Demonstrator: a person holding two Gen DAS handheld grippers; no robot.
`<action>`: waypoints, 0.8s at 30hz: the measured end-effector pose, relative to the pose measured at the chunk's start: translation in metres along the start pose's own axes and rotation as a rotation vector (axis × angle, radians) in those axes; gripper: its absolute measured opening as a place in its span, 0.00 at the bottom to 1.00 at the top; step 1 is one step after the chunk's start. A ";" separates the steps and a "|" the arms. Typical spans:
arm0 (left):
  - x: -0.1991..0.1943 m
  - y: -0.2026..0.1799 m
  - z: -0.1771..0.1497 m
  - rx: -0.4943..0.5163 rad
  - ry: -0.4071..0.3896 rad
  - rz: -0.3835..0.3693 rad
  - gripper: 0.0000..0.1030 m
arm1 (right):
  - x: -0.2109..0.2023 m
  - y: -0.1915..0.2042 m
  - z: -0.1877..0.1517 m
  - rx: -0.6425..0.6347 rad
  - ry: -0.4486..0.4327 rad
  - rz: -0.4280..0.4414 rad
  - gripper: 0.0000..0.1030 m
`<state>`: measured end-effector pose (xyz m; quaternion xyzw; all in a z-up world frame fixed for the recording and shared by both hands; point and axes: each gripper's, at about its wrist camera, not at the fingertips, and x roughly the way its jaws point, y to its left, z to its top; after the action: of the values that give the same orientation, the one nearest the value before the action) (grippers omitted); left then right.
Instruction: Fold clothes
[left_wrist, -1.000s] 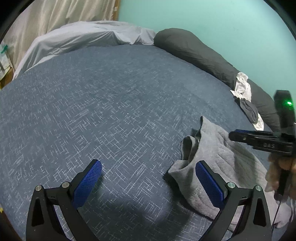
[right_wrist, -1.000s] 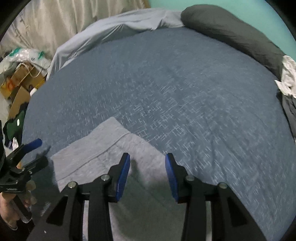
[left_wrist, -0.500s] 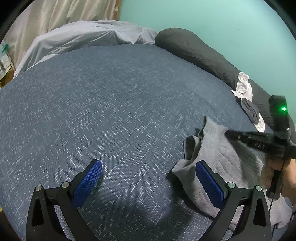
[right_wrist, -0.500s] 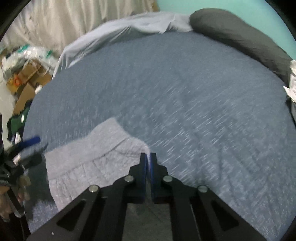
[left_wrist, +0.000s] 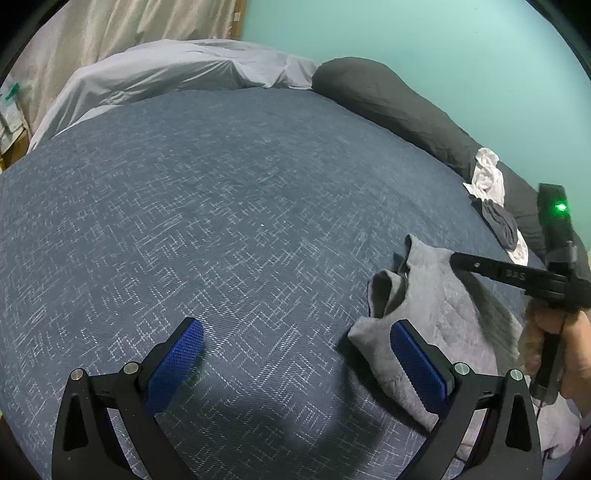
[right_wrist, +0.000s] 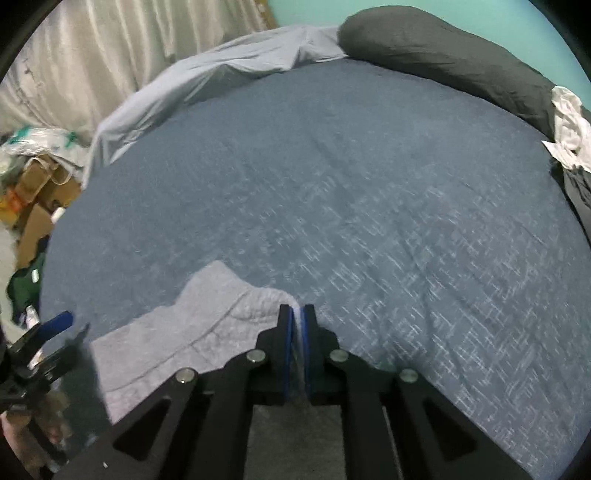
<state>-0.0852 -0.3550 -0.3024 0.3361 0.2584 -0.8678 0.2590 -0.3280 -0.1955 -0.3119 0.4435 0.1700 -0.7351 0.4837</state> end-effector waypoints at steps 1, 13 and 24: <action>0.000 0.001 0.000 -0.002 0.001 -0.001 1.00 | 0.000 0.001 0.000 -0.016 0.015 0.004 0.06; -0.001 0.001 0.001 -0.008 -0.001 -0.001 1.00 | -0.002 -0.033 -0.009 0.155 0.034 -0.065 0.38; 0.000 -0.001 0.000 -0.001 0.002 0.005 1.00 | 0.016 -0.050 -0.001 0.198 0.119 -0.080 0.38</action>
<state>-0.0858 -0.3537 -0.3021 0.3374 0.2583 -0.8668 0.2609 -0.3724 -0.1798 -0.3345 0.5248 0.1423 -0.7394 0.3971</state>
